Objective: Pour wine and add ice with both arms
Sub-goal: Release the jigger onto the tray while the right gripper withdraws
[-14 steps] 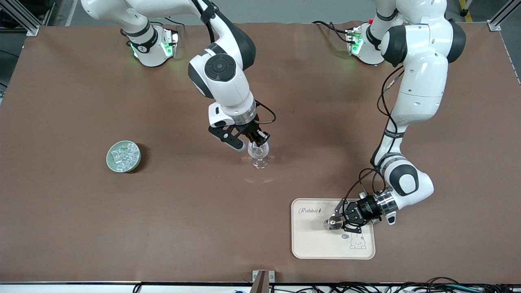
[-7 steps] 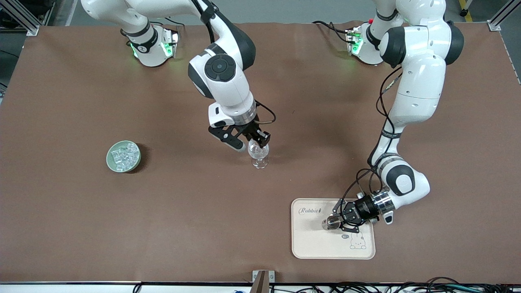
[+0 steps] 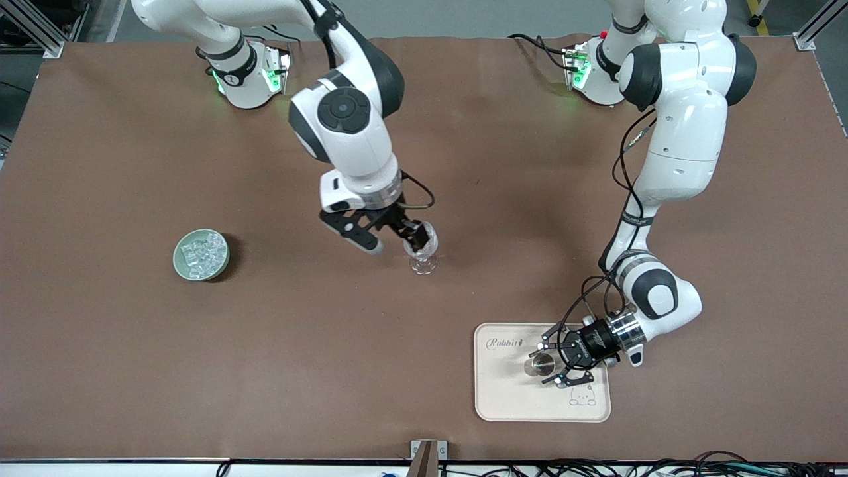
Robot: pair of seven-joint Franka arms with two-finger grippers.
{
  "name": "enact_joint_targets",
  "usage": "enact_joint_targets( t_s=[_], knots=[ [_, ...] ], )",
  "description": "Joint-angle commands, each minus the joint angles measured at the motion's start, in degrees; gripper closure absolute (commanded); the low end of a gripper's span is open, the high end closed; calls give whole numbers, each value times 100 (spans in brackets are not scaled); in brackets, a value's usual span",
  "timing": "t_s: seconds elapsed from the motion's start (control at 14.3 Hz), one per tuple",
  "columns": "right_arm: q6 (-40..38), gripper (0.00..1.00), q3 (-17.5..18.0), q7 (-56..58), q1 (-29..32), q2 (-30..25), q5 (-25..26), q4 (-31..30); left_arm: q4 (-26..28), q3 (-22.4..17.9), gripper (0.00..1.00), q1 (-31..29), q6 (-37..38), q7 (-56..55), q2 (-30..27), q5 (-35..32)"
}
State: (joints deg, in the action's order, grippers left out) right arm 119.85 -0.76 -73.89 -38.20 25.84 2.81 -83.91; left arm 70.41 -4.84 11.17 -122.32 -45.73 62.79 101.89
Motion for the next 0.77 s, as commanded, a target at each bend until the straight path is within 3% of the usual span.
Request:
enact_joint_targets(
  t_s=[0.0, 0.21, 0.42, 0.7],
  knots=[
    [-531, 0, 41, 443, 399, -526, 483, -126, -1, 27, 0, -80, 24, 65, -169, 112],
    [-882, 0, 41, 1286, 909, -868, 519, -134, 148, -43, 0, -124, 198, 65, -398, 33],
    [-1392, 0, 50, 2130, 1340, -1273, 510, -134, 481, -498, 0, -115, 778, -14, -679, -72],
    [-1912, 0, 111, 3378, 2173, -1765, 362, -170, 562, -1167, 0, -115, 1946, -15, -838, -739]
  ],
)
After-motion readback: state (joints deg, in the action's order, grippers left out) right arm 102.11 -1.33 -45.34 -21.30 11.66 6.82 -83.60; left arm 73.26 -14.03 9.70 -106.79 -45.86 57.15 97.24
